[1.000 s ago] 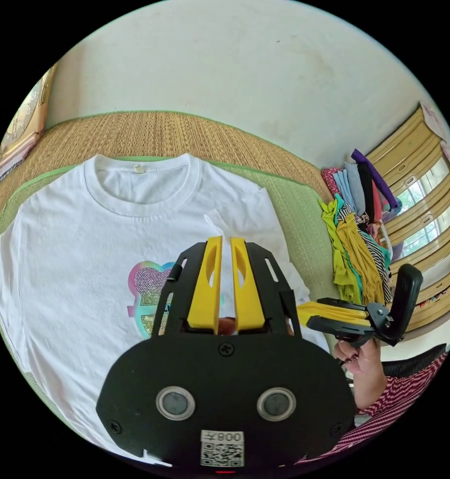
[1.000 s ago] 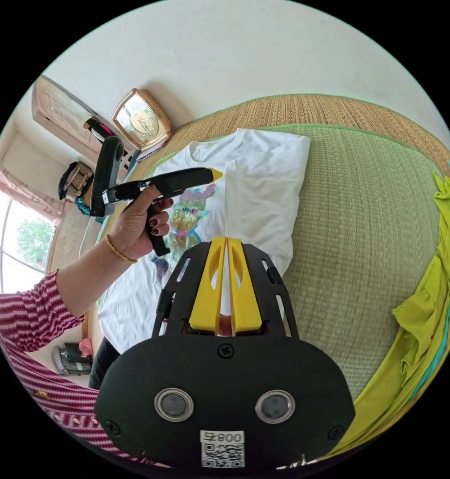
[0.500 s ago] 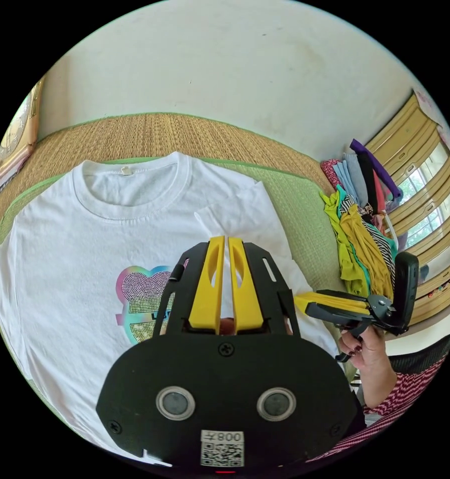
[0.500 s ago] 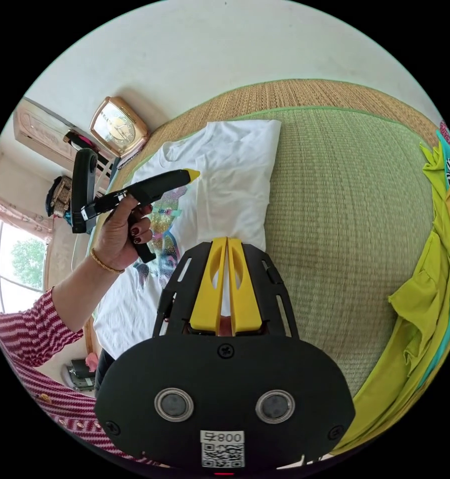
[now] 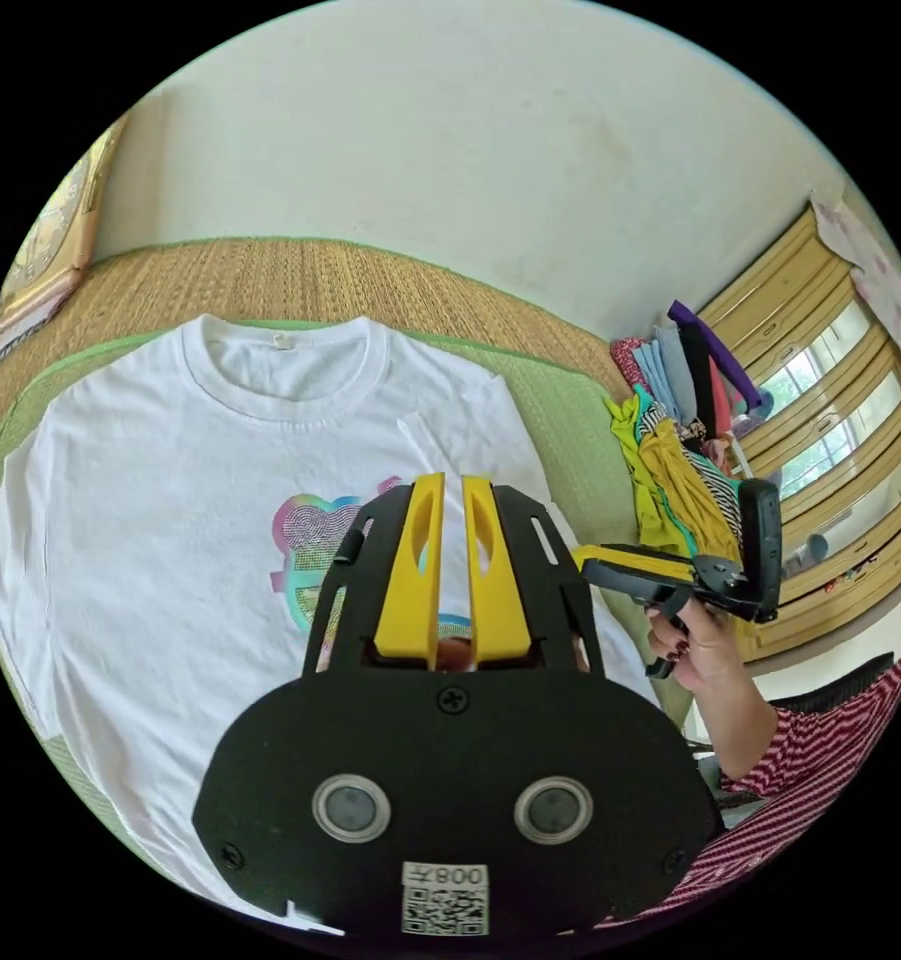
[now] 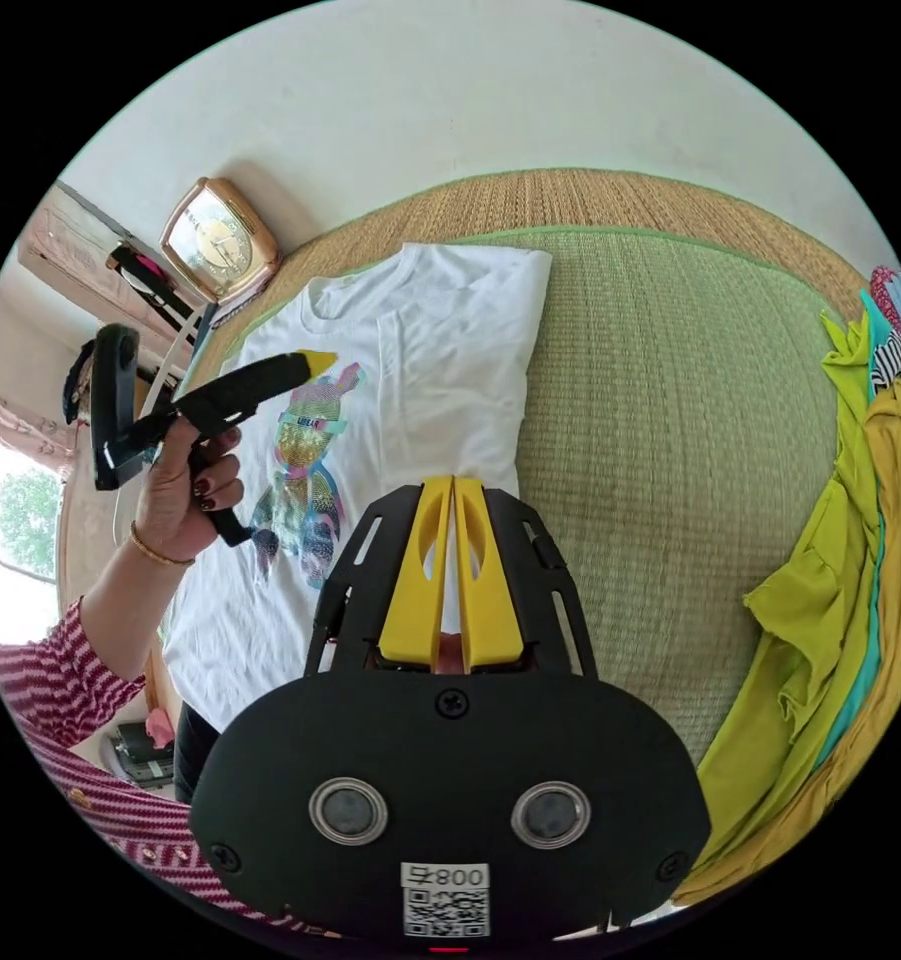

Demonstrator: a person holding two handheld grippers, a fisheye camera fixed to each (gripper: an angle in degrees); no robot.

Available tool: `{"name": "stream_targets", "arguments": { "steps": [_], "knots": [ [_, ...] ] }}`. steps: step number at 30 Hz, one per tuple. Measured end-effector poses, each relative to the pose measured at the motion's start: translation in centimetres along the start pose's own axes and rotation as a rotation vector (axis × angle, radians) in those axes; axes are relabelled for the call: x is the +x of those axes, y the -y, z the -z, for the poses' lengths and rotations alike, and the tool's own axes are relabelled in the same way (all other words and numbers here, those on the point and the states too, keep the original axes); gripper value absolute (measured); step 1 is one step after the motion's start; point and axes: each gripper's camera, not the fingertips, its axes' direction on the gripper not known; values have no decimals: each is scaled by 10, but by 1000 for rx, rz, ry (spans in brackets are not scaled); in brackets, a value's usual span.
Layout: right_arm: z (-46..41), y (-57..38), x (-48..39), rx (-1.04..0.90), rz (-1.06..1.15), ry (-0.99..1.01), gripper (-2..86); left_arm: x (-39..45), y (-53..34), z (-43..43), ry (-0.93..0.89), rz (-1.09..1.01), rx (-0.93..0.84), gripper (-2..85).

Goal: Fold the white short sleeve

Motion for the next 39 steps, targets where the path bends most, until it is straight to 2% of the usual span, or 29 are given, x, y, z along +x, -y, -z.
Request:
{"name": "stream_targets", "arguments": {
  "steps": [3,6,11,15,18,27,33,39],
  "knots": [
    [0,10,-34,17,67,-11,8,-52,-45,78,150,134,98,62],
    [-7,27,-80,15,152,14,22,-105,-88,140,335,284,124,74],
    [-41,64,-184,-30,331,70,52,-165,-123,178,416,442,122,86],
    [-83,93,-299,-75,529,59,60,-184,-135,172,423,448,36,84],
    [-117,111,-379,-91,657,18,62,-186,-145,180,435,430,71,71],
    [-228,153,-552,-129,820,-116,64,-198,-155,200,358,419,75,62],
    [-283,170,-597,-183,820,-209,58,-202,-158,208,329,415,65,35],
    [-287,178,-601,-165,804,-212,23,-197,-164,219,306,405,90,24]
  ]
}}
